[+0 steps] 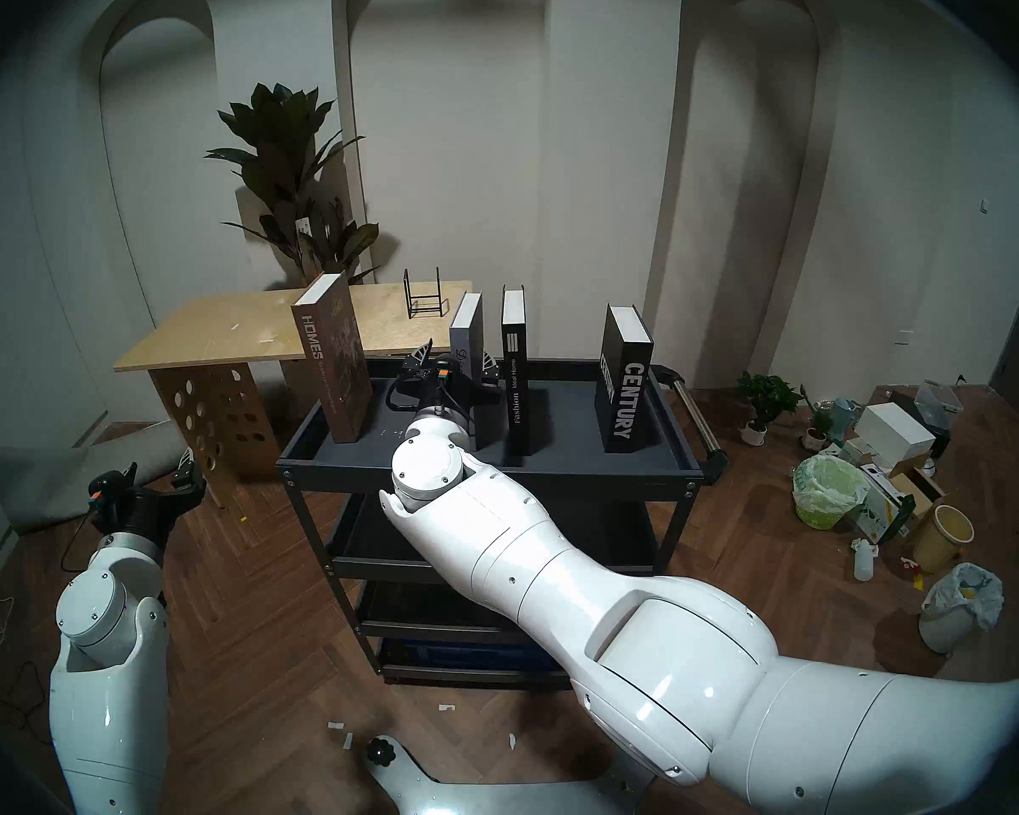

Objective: Sort the books onto the shelf by size, largest to the left

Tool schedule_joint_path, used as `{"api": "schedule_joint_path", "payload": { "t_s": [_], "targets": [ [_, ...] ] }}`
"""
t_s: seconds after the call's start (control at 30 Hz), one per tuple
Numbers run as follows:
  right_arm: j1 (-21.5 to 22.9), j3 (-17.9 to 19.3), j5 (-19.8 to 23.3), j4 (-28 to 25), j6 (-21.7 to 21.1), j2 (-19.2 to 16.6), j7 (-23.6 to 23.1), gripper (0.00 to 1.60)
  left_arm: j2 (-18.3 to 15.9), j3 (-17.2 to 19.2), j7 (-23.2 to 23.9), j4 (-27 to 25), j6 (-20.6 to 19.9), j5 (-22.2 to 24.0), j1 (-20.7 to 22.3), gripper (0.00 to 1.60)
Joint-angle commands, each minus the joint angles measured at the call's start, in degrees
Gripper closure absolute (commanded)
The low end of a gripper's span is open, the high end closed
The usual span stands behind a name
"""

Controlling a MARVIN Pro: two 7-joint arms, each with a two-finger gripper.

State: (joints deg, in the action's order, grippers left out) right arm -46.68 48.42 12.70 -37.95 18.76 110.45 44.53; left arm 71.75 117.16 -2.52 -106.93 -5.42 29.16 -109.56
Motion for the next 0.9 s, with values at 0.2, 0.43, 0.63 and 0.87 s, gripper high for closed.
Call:
{"api": "schedule_joint_path", "payload": {
  "t_s": [0.2, 0.43, 0.63, 0.87],
  "targets": [
    [4.3, 0.2, -0.5, 3.2, 3.0, 3.1, -0.2, 1.09, -0.5, 0.0, 0.1, -0.5, 0.1, 0.1, 1.0, 0.0],
    [4.5, 0.4, -0.5, 4.0, 4.3, 3.5, -0.3, 1.6, -0.6, -0.2, 0.1, -0.4, 0.2, 0.1, 1.2, 0.0],
    [3.8, 0.0, -1.2, 0.6, 5.6, 3.1, -0.1, 1.6, -0.7, -0.6, 0.0, -0.5, 0.2, 0.0, 1.5, 0.0],
    [3.9, -0.5, -2.1, -5.7, 7.4, 2.9, 1.7, 1.6, -0.7, -1.3, 0.2, -0.9, 0.2, -0.1, 1.6, 0.0]
  ]
}}
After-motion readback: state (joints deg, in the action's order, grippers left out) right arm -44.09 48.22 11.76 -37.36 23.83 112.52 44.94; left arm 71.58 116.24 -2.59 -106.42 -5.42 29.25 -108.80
